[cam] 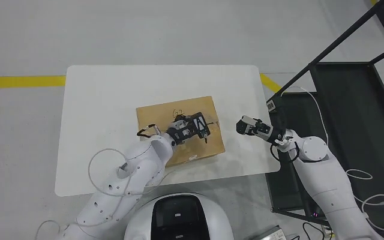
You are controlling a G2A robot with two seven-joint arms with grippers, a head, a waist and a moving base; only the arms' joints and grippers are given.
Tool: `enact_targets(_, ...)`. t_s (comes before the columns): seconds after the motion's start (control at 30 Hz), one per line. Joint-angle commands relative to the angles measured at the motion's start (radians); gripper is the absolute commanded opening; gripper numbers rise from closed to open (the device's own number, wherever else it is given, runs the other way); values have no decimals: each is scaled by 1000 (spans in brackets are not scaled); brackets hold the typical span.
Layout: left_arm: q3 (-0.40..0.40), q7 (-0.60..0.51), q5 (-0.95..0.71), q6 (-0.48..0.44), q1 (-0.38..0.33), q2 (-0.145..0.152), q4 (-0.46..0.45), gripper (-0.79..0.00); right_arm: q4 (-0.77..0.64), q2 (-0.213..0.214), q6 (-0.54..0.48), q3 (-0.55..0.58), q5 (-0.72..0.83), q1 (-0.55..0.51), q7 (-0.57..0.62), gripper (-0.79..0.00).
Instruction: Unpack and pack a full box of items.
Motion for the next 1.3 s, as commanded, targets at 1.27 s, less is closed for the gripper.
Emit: enact_targets(1.27,84,-41,93,114,-39,-88,109,-785,0,0,0,0,0,0,0,0)
